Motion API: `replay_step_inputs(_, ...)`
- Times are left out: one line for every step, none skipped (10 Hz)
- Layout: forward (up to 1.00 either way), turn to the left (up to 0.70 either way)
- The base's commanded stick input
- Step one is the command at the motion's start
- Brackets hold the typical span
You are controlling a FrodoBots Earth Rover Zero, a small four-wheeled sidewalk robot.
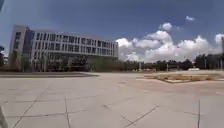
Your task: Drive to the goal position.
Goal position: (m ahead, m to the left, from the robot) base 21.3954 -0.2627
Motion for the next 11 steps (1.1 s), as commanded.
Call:
replay_step_inputs(1.00, 0.00)
replay_step_inputs(1.00, 0.00)
replay_step_inputs(1.00, 0.00)
replay_step_inputs(1.00, 0.00)
replay_step_inputs(1.00, 0.00)
replay_step_inputs(1.00, 0.00)
replay_step_inputs(1.00, 0.00)
replay_step_inputs(1.00, 0.00)
replay_step_inputs(1.00, 0.00)
replay_step_inputs(1.00, 0.00)
replay_step_inputs(1.00, 0.00)
